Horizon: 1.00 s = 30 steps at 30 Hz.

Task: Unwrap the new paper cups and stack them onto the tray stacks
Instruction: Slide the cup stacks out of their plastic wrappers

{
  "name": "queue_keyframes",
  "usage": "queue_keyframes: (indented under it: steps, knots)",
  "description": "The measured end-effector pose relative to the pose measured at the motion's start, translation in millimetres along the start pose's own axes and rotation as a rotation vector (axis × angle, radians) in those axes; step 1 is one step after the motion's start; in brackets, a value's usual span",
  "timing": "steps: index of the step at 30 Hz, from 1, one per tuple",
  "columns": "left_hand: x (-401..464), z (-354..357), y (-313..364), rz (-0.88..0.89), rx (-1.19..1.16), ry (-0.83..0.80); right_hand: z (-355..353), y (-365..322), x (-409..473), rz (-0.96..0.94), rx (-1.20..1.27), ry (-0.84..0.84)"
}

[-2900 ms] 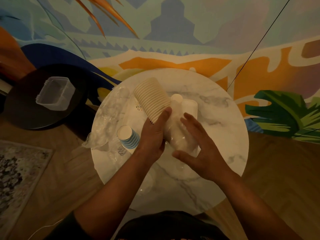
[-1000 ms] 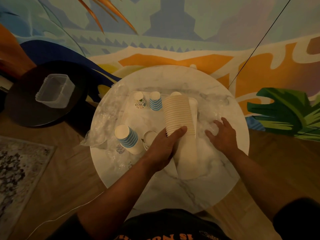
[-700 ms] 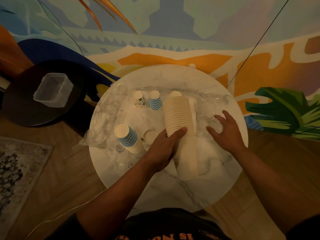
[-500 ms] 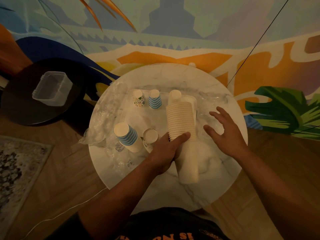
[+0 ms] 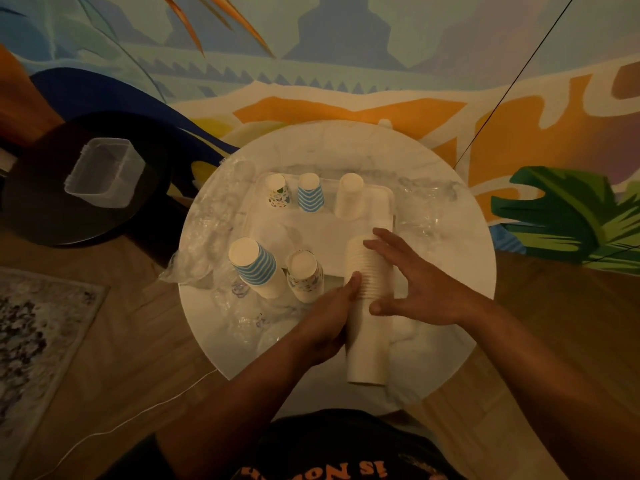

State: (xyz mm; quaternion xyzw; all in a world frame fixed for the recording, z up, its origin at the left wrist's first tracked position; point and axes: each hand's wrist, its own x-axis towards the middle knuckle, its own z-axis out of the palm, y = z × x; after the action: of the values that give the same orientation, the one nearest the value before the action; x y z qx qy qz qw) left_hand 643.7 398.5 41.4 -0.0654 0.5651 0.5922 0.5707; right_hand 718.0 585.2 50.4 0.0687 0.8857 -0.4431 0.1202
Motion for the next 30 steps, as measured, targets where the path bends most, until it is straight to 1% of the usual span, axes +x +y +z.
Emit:
queue_keyframes:
  steps: [3,5,7,11,14,17,21,25,30]
  knots:
    - [-2.1,-5.7,-3.7,0.031,-0.033,0.052,3.7,7.6,-0.5,0.047,-0.001,-0.018]
    - [-2.8,-9.1,-5.9,0.053,-0.064,0.087,7.7,14.7,1.1,0.068,0.067,0.033]
    - [-3.1,-11.9,-6.8,0.092,-0.085,0.088,13.1,22.6,2.0,0.077,0.176,0.117]
    - [-8.3,-12.5,-6.6,0.218,-0.142,0.016,27.7,29.1,4.7,0.13,0.355,0.29]
    - [-13.5,-14.2,-10.9,0.284,-0.105,-0.073,36.3,29.7,9.8,0.195,0.414,0.366]
    - [-13.6,-19.4,-17.1,0.331,-0.019,-0.112,42.9,24.4,9.0,0.245,0.456,0.375]
    - [-16.1,-18.8,-18.1,0.314,-0.013,-0.047,57.1,17.9,1.7,0.276,0.448,0.334]
    - [-18.3,-19.4,-22.0,0.288,0.02,0.014,72.3,24.6,-3.8,0.234,0.374,0.288]
    - [-18.2,-17.3,-22.7,0.252,0.085,0.036,74.0,18.0,-6.6,0.207,0.445,0.211]
